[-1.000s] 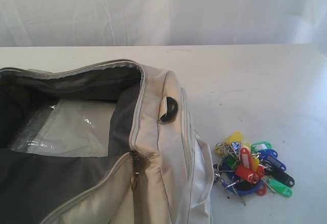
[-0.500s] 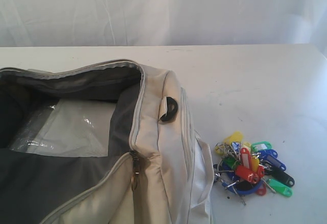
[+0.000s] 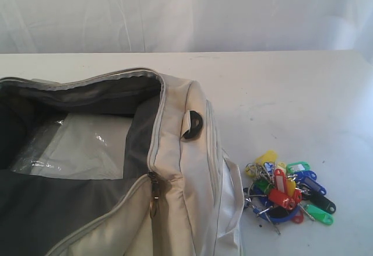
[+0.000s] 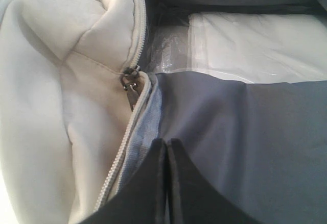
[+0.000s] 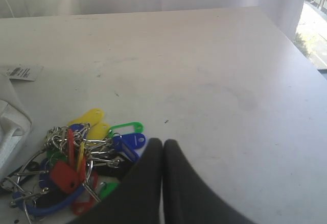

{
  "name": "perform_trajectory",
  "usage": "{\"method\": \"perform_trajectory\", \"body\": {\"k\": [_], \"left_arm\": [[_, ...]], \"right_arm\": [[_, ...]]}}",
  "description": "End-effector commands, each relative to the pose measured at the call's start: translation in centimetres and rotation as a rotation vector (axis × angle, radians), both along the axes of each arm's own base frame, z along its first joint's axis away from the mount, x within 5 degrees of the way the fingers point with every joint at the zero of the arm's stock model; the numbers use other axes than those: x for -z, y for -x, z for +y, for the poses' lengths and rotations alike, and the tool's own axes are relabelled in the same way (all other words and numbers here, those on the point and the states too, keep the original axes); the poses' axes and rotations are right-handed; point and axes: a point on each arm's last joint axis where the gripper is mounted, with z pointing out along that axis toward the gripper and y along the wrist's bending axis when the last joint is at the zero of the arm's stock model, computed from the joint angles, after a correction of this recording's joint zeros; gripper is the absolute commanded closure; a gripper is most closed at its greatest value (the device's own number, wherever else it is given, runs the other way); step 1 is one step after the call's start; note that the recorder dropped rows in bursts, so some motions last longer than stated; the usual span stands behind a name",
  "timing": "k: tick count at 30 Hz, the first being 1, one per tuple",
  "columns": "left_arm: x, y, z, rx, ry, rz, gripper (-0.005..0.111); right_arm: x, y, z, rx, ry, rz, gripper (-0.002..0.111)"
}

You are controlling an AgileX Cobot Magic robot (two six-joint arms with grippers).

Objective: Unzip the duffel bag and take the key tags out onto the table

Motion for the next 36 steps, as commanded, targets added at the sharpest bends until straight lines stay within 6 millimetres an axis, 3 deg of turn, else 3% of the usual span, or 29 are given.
{"method": "perform_trajectory", "body": {"k": [1, 36], "left_arm": [[0.04, 0.02, -0.05, 0.007, 0.002, -0.002, 0.107], [0.04, 0.02, 0.21, -0.042, 0.002, -0.002, 0.107]], "right_arm": [[0.02, 0.00, -0.03, 0.001, 0.007, -0.011, 0.107], [0.02, 0.00, -0.03, 0.001, 0.007, -0.011, 0.107]]}}
